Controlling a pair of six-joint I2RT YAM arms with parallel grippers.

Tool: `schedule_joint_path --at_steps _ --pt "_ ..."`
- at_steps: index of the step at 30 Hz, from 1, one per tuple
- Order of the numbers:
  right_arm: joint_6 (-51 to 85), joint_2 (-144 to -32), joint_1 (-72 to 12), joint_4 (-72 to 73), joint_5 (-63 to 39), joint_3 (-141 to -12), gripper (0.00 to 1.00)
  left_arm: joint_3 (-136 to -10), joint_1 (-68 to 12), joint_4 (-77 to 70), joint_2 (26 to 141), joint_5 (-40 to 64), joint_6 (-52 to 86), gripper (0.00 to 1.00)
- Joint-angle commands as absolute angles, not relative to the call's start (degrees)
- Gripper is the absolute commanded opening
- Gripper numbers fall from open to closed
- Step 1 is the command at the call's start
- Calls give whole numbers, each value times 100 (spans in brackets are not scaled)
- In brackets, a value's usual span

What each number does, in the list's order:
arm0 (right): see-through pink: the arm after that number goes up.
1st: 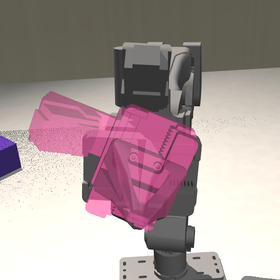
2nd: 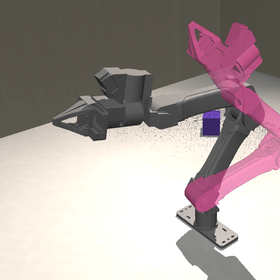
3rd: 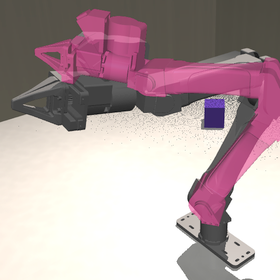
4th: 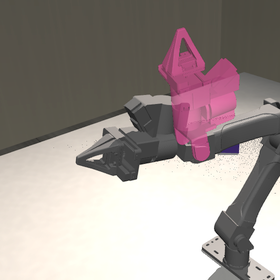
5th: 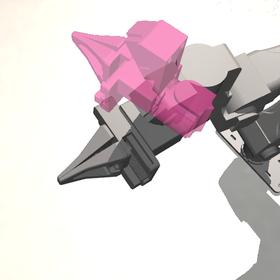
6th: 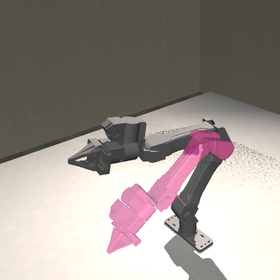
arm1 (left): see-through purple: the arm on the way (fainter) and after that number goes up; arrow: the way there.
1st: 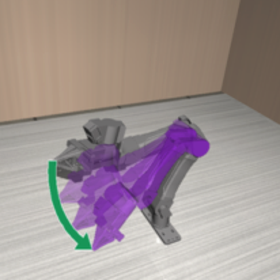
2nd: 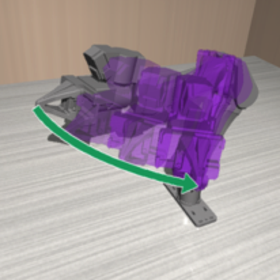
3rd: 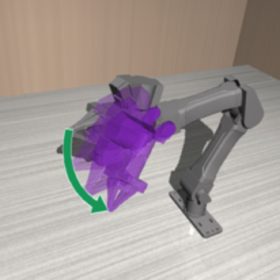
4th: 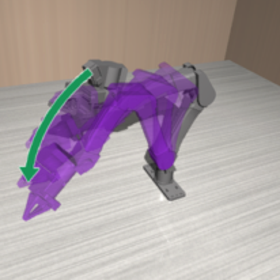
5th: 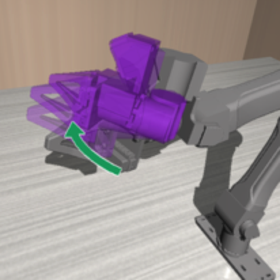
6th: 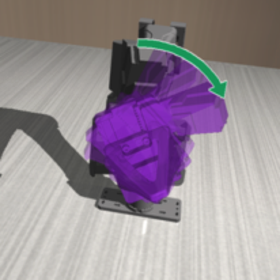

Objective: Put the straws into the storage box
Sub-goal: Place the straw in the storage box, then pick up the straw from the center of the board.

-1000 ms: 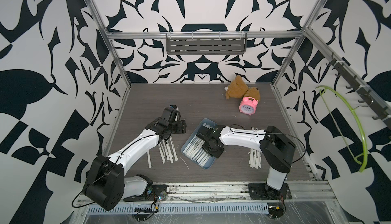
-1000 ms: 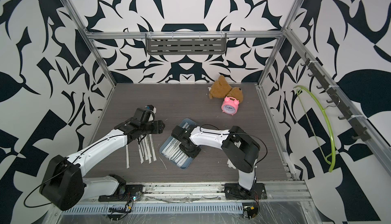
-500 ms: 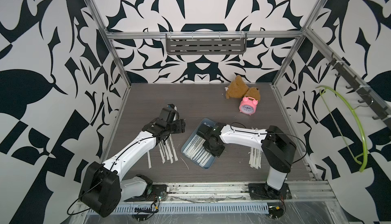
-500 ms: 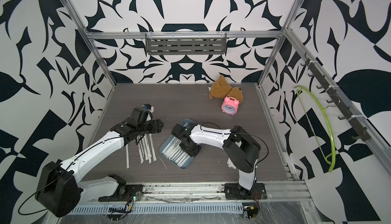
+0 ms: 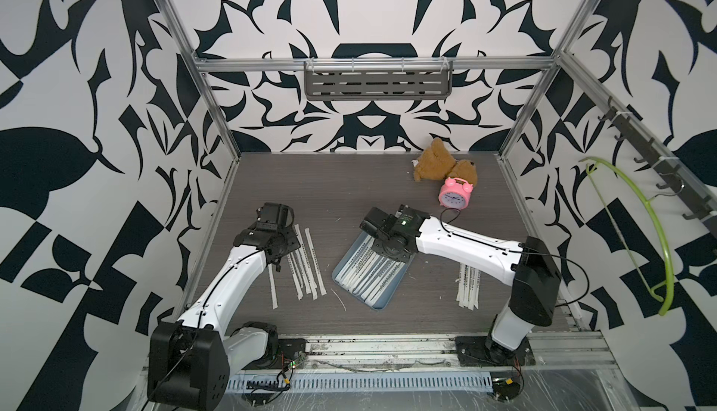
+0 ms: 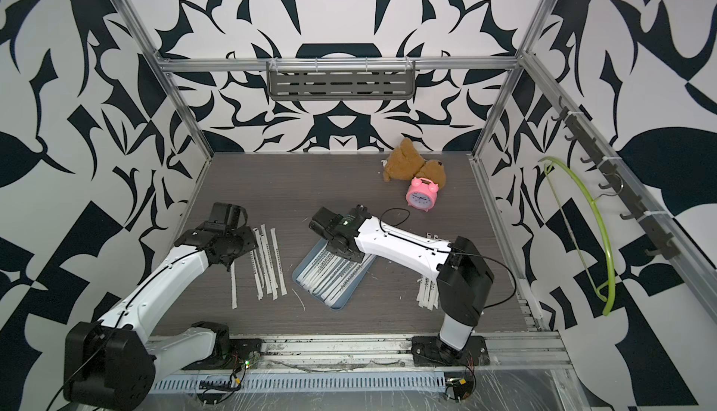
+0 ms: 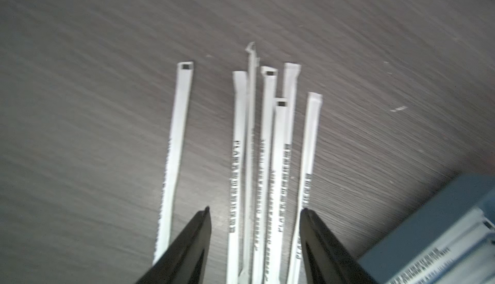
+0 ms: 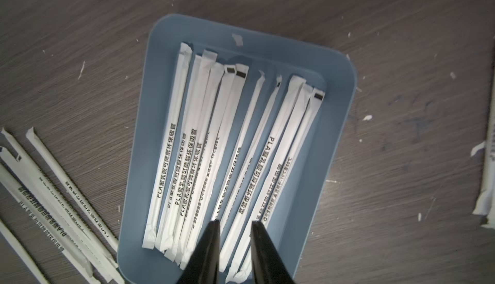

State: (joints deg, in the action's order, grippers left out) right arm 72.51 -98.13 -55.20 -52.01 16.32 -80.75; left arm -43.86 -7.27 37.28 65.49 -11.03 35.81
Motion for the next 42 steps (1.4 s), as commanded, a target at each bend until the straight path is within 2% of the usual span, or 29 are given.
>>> schedule_joint_path --at_steps 1,9,12,18,25,42 --pt "6533 -9701 -5498 -5065 2035 -8037 26 -4155 -100 3833 6506 -725 3760 64" --pt "6121 -9407 -5180 -4483 1662 -7442 26 -4148 365 3759 7258 -798 3744 64" --pt "6024 -9255 -4934 -4262 1451 -7151 26 -4220 354 3855 7466 -835 3737 56" --pt "5788 -9141 -4595 -4074 1229 -6887 26 -4801 -904 4017 7253 -882 3985 52" --pt "5591 -9142 -4399 -4023 1127 -6893 25 -5280 -2373 3926 8273 -618 4346 47" --pt "5746 -9059 -4229 -3990 887 -6861 24 -5056 -2602 3535 8949 -812 4330 35"
